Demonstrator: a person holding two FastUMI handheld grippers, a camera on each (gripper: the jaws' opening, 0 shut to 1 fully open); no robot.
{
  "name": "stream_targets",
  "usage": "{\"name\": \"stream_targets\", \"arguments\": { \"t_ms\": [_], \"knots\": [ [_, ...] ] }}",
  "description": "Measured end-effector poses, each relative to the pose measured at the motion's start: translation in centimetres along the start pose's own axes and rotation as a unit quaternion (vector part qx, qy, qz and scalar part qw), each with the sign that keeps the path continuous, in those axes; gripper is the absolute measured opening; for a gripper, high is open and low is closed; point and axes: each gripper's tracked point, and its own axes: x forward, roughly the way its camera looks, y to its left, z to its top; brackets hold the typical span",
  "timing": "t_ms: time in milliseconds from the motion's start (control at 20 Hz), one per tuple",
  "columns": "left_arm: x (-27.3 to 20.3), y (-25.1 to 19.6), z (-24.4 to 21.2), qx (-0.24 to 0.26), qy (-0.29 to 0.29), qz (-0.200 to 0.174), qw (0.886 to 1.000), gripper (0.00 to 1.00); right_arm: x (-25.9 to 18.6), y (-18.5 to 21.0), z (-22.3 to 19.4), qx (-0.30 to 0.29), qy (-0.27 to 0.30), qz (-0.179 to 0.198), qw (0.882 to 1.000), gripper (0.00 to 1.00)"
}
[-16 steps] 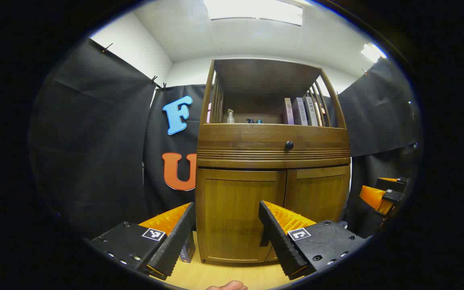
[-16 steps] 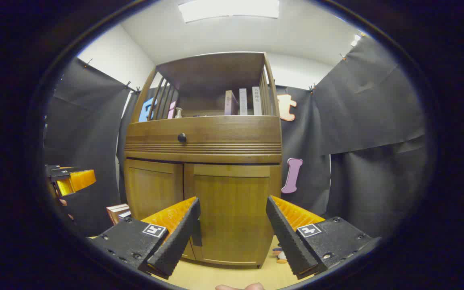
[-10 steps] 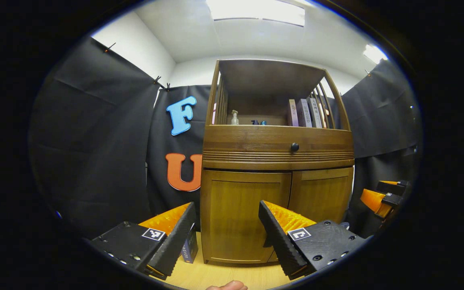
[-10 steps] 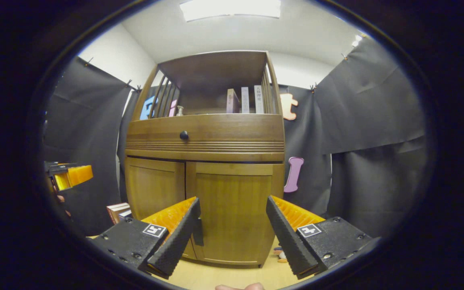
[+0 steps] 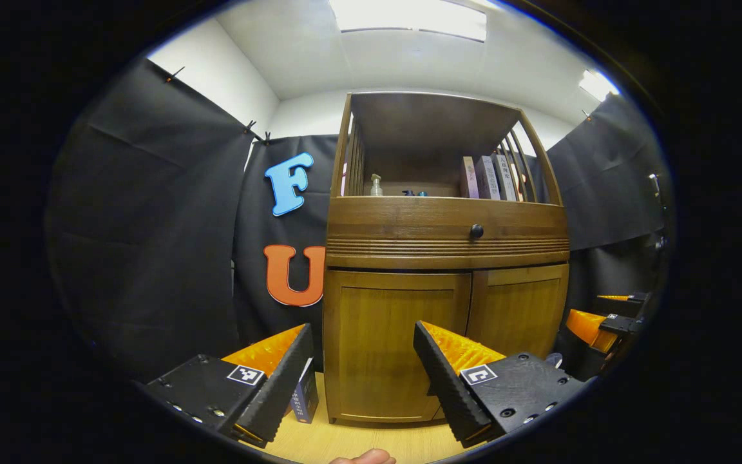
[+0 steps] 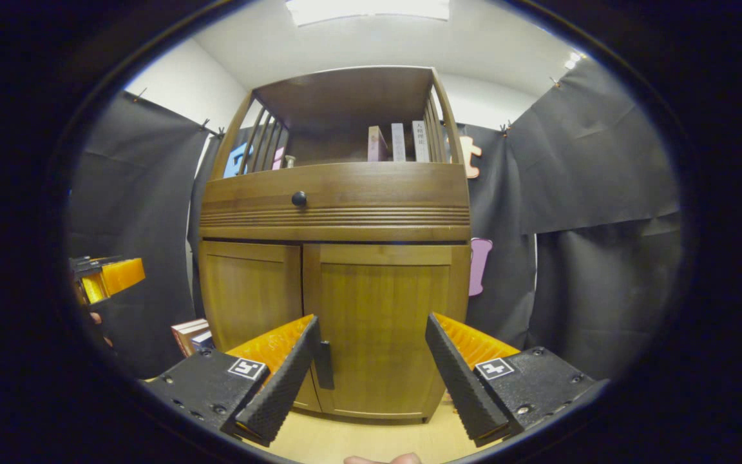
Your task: Open the right door of the double-door shoe cabinet with the right hand, and open the left door with the left hand.
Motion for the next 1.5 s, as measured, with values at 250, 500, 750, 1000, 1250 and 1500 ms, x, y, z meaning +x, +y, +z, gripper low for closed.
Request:
{"name": "stream_targets", "arguments": {
  "t_ms": [250, 500, 750, 1000, 1250, 1500],
  "knots": [
    [0.9, 0.4, -1.3, 0.006, 0.012, 0.002, 1.000, 1.00, 1.8, 1.2, -1.7, -0.001, 0.020, 0.014, 1.000, 1.00],
    [1.4, 1.4, -2.1, 0.015, 0.023, 0.012, 1.000, 0.95, 4.2, 3.3, -4.7, 0.016, 0.048, 0.037, 0.998, 1.00],
    [1.3, 3.1, -2.3, 0.024, 0.024, 0.027, 0.999, 0.95, 6.7, 6.0, -8.1, 0.019, 0.081, 0.065, 0.994, 1.00],
    [1.0, 5.0, -3.1, 0.018, 0.033, 0.042, 0.998, 0.95, 9.5, 6.8, -10.8, 0.015, 0.110, 0.066, 0.992, 0.97],
    [0.5, 6.3, -3.5, 0.018, 0.038, 0.054, 0.998, 0.95, 11.7, 7.1, -12.6, 0.013, 0.123, 0.062, 0.990, 0.87],
    [0.3, 7.0, -3.8, 0.016, 0.042, 0.060, 0.997, 0.95, 13.8, 7.5, -14.8, 0.012, 0.137, 0.050, 0.989, 0.80]
  ]
}}
